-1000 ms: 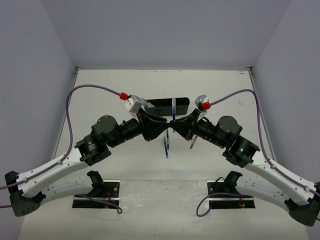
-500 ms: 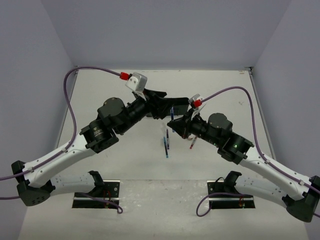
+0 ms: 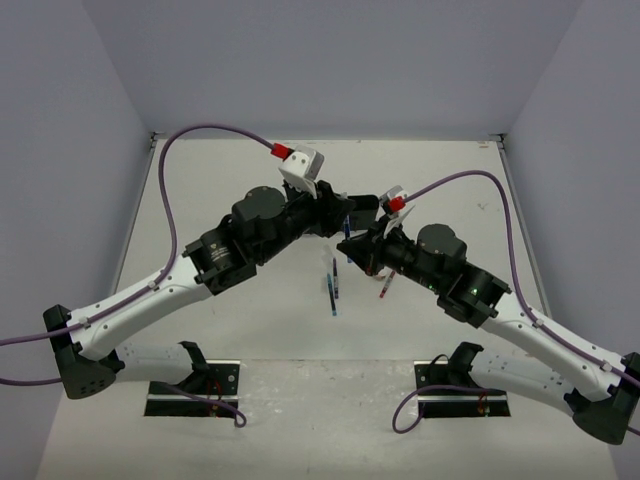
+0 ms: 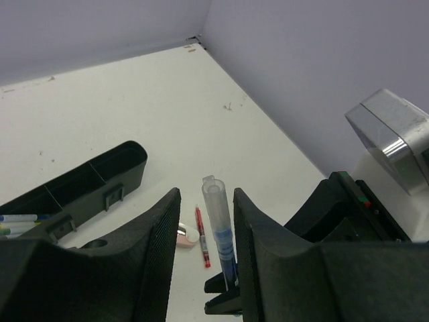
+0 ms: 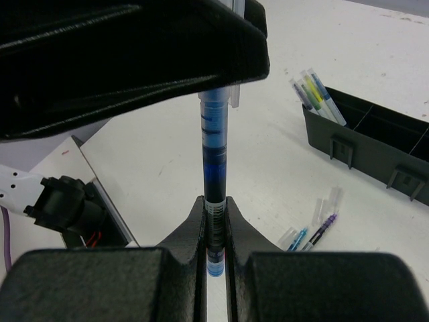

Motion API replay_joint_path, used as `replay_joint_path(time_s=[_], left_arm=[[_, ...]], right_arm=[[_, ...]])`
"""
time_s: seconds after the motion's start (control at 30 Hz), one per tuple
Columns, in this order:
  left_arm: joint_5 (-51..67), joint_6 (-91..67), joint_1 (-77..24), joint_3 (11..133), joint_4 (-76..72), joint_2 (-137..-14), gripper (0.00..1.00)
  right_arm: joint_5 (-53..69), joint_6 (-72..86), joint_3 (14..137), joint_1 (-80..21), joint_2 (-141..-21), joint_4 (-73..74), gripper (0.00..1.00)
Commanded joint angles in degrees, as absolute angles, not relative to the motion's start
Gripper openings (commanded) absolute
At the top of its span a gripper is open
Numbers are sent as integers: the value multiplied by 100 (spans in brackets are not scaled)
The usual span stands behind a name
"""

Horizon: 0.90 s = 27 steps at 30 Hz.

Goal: Sort the stationery into containers
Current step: Close the pen cap on the pen.

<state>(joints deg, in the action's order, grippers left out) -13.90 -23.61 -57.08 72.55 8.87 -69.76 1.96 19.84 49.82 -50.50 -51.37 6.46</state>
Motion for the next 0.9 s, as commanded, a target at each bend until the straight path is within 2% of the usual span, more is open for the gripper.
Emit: replay_joint_path(time_s=[0.0, 0.27, 0.4, 0.53, 0.63, 0.87], left_arm=[[-1334, -2338, -5713, 7548, 782, -6950, 39], [-1160, -2312, -5713, 7540, 792, -6944, 43], [-1154, -2312, -5704, 7524, 800, -6943, 33], [-1144, -2319, -5713, 7516, 800, -6943, 12], [-1122, -2320, -5713, 7485, 797, -6943, 3], [-586, -2214, -5713, 7146, 524, -6822, 0]], right_arm=[[53, 1896, 5276, -5054, -5172, 633, 0], [89, 1873, 5300, -5054, -5238, 633, 0], [114, 1872, 5317, -5056, -5247, 633, 0], [114, 1855, 5326, -5054, -5256, 643, 0], [129, 1834, 5314, -5054, -5238, 639, 0], [386, 1686, 5042, -5056, -4944, 345, 0]])
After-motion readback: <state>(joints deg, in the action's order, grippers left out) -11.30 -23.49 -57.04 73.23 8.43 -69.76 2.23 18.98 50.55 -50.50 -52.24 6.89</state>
